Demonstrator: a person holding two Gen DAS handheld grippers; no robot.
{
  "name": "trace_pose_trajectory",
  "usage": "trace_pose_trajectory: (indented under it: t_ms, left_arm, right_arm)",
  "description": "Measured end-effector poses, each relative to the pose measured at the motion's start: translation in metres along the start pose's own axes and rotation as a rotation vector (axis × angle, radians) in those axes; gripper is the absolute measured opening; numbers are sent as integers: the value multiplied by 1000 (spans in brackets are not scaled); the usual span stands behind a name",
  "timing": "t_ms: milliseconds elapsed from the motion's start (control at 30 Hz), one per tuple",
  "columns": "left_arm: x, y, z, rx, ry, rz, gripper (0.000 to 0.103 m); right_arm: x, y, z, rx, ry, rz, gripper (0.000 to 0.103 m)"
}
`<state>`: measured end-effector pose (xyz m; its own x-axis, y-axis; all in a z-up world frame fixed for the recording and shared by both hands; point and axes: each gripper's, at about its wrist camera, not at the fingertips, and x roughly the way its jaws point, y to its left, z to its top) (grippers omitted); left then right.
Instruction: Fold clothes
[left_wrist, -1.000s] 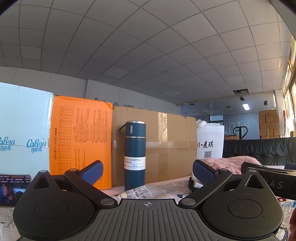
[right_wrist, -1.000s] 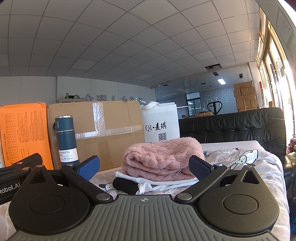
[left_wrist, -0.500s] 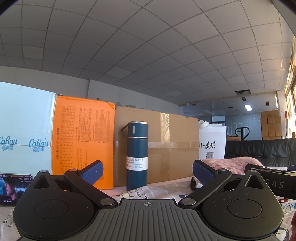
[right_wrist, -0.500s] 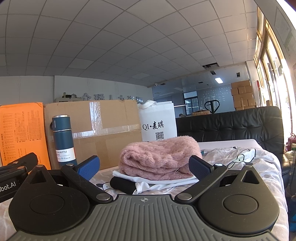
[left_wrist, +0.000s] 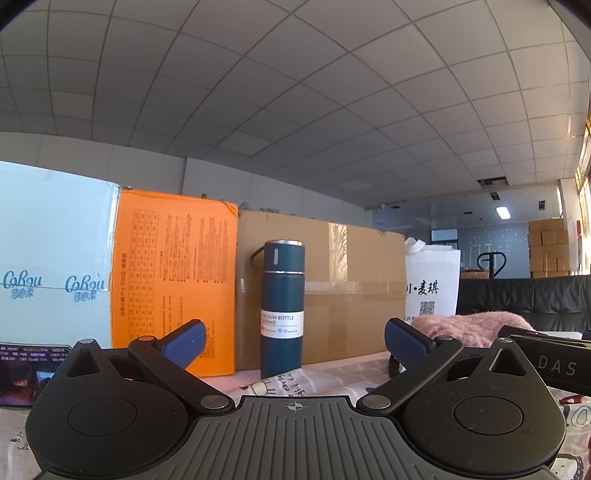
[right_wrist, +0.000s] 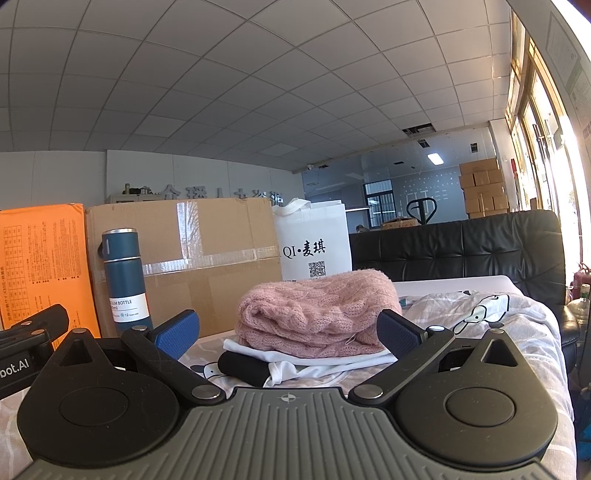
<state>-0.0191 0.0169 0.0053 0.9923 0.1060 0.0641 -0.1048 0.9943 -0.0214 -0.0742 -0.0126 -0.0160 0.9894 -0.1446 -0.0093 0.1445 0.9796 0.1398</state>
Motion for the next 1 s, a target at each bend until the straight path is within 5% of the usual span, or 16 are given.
trace_pose_trajectory:
  t_ms: [1000]
  left_arm:
    - [0, 1, 0, -4, 8, -5, 103]
  right_arm:
    - [1, 1, 0, -2, 6, 2, 103]
